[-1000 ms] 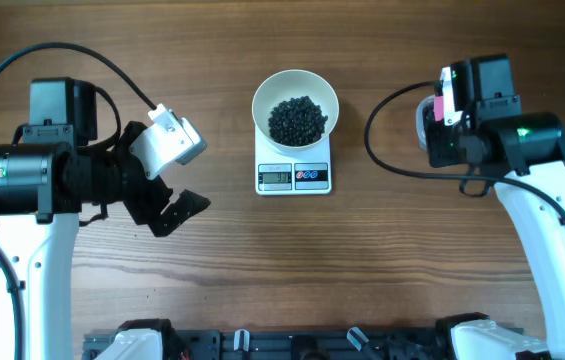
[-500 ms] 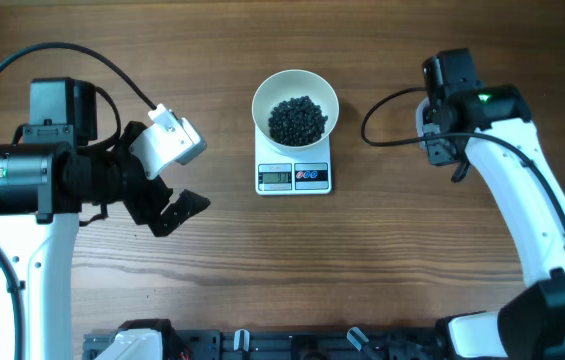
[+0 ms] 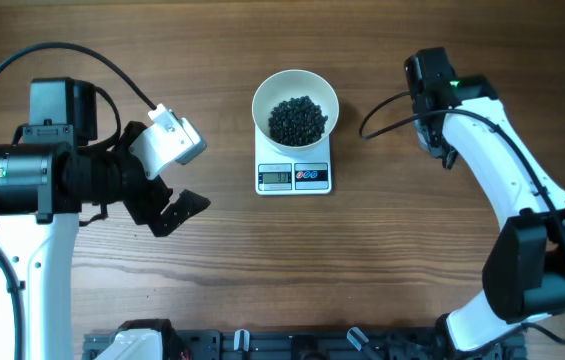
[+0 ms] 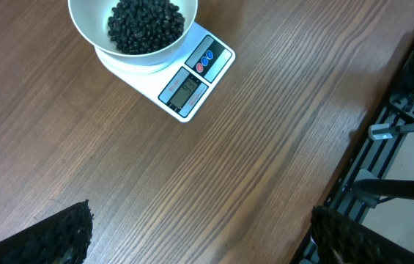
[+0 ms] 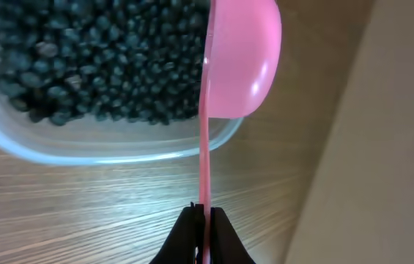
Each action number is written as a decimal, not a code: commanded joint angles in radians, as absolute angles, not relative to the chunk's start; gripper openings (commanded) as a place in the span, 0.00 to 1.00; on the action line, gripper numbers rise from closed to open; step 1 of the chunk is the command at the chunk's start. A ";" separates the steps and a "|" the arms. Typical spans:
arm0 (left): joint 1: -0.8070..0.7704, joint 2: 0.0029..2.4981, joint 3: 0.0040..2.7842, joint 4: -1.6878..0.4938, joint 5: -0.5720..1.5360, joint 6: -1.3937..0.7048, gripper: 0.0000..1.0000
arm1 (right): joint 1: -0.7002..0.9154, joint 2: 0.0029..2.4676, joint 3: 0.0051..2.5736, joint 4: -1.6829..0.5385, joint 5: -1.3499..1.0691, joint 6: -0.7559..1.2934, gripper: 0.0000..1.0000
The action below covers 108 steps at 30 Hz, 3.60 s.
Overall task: Scoop item into bowl and weigh 150g on scale
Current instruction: 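Carry the empty scoop right back over the bean tub, then dip the pink scoop into the tub and scoop up beans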
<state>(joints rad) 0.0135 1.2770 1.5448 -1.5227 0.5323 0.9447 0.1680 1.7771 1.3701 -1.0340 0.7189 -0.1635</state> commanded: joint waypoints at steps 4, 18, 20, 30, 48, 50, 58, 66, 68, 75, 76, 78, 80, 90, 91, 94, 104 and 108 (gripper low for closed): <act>0.019 1.267 1.559 -1.524 0.540 0.954 1.00 | 0.163 1.804 1.385 -1.013 0.723 -0.309 0.04; 0.019 1.267 1.559 -1.524 0.540 0.954 1.00 | 0.163 1.842 1.358 -1.033 0.531 -0.340 0.04; 0.019 1.267 1.559 -1.524 0.540 0.954 1.00 | 0.163 1.842 1.358 -1.034 0.467 -0.340 0.04; 0.019 1.267 1.559 -1.524 0.540 0.954 1.00 | 0.163 1.817 1.362 -1.008 0.361 -0.281 0.05; 0.019 1.267 1.559 -1.524 0.540 0.954 1.00 | -0.004 1.756 1.362 -1.070 -0.022 -0.231 0.04; 0.019 1.267 1.559 -1.524 0.540 0.954 1.00 | -0.031 1.756 1.362 -1.075 -0.057 -0.221 0.04; 0.019 1.267 1.559 -1.524 0.540 0.954 1.00 | -0.159 1.756 1.362 -1.090 -0.237 -0.198 0.04; 0.019 1.267 1.559 -1.524 0.540 0.954 1.00 | -0.282 1.756 1.362 -1.098 -0.410 -0.198 0.04; 0.019 1.267 1.559 -1.524 0.540 0.954 1.00 | -0.307 1.756 1.362 -1.110 -0.430 -0.198 0.04; 0.019 1.267 1.559 -1.524 0.540 0.954 1.00 | -0.377 1.756 1.362 -1.177 -0.451 -0.199 0.04; 0.019 1.267 1.559 -1.524 0.540 0.954 1.00 | -0.382 1.756 1.362 -1.177 -0.451 -0.198 0.05; 0.019 1.267 1.559 -1.524 0.540 0.954 1.00 | -0.389 1.758 1.362 -1.171 -0.455 -0.180 0.04; 0.019 1.267 1.559 -1.524 0.540 0.954 1.00 | -0.390 1.764 1.359 -1.164 -0.474 -0.173 0.04; 0.019 1.267 1.559 -1.524 0.540 0.954 1.00 | -0.391 1.779 1.299 -1.090 -0.525 -0.111 0.04; 0.019 1.267 1.559 -1.524 0.540 0.954 1.00 | -0.392 1.779 1.299 -1.088 -0.525 -0.104 0.04; 0.019 1.267 1.559 -1.524 0.540 0.954 1.00 | -0.397 1.779 1.299 -1.092 -0.528 -0.102 0.04; 0.019 1.267 1.559 -1.524 0.540 0.954 1.00 | -0.459 1.770 1.302 -1.101 -0.627 -0.109 0.04; 0.019 1.267 1.559 -1.524 0.540 0.954 1.00 | -0.479 1.755 1.303 -1.103 -0.630 -0.110 0.04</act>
<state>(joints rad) 0.0135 1.2770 1.5448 -1.5227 0.5327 0.9447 -0.4625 1.7630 1.3113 -1.0950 -0.5877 -0.1085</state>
